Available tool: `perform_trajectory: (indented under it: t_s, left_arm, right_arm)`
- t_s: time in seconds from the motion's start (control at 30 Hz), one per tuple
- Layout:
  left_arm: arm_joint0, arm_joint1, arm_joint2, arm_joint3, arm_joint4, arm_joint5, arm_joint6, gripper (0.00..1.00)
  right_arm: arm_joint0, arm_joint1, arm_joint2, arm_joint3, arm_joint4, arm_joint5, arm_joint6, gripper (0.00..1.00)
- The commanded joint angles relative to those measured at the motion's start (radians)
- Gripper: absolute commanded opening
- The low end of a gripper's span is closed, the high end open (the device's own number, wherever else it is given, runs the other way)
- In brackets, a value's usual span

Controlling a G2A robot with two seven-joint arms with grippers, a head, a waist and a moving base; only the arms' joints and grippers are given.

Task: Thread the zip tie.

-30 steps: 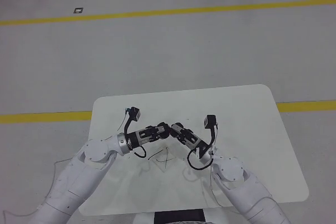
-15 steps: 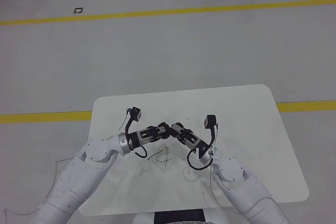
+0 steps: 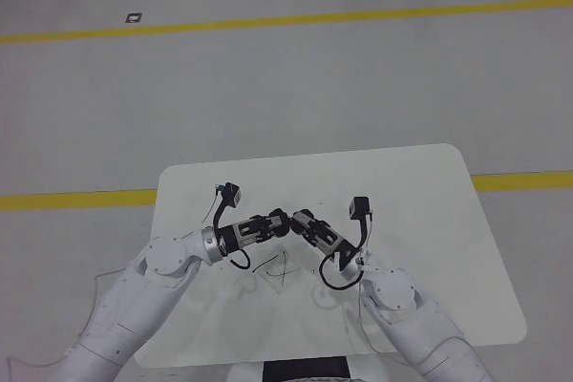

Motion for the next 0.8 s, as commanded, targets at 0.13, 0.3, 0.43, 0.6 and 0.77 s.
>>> perform_trajectory:
  t_s: [0.13, 0.3, 0.43, 0.6, 0.77]
  left_arm:
    - [0.01, 0.003, -0.009, -0.009, 0.001, -0.006, -0.003, 0.0]
    - [0.021, 0.006, -0.02, -0.016, -0.002, -0.011, -0.009, 0.0]
    - [0.034, 0.009, -0.031, -0.018, -0.015, -0.023, -0.019, 0.0]
    - [0.04, 0.011, -0.036, -0.02, -0.033, -0.026, -0.042, 0.0]
    - [0.04, 0.011, -0.036, -0.02, -0.033, -0.026, -0.042, 0.0]
  right_arm:
    - [-0.003, -0.001, 0.009, -0.001, 0.023, -0.004, -0.003, 1.0]
    - [-0.011, 0.0, 0.026, -0.006, 0.046, -0.01, -0.007, 1.0]
    - [-0.02, 0.001, 0.043, -0.008, 0.062, -0.009, -0.023, 1.0]
    - [-0.024, 0.001, 0.05, -0.011, 0.074, -0.003, -0.026, 1.0]
    - [-0.024, 0.001, 0.05, -0.011, 0.074, -0.003, -0.026, 1.0]
